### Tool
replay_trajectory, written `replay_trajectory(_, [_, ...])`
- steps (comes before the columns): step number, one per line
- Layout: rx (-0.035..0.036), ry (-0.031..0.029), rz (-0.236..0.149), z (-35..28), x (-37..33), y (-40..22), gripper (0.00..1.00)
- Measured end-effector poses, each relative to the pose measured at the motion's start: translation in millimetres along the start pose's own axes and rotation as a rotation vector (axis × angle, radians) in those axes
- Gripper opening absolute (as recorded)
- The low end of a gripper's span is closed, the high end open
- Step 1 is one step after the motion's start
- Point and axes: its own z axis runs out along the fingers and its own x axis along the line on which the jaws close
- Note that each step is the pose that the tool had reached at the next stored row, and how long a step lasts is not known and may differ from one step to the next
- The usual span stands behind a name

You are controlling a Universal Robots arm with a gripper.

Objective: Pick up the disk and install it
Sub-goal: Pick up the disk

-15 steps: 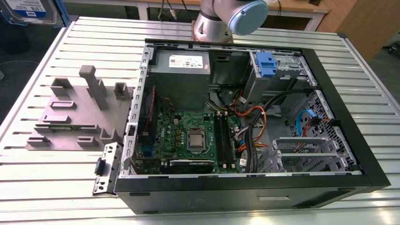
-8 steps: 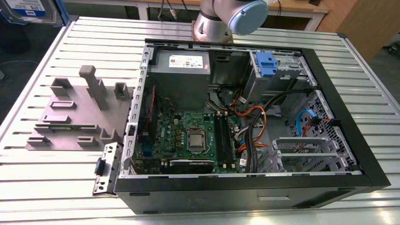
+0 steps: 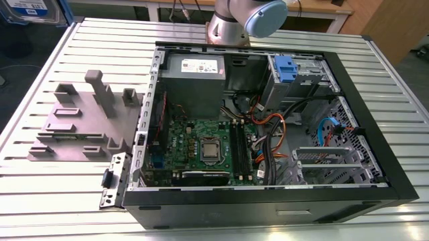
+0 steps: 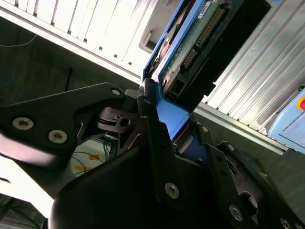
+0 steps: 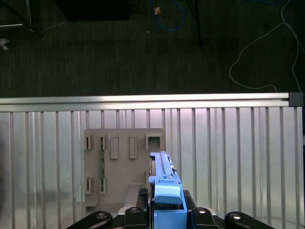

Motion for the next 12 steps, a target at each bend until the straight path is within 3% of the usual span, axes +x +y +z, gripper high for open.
replay_trajectory(12, [-0.0001, 0.0, 0.0, -1.2, 2.4, -0.1, 0.36])
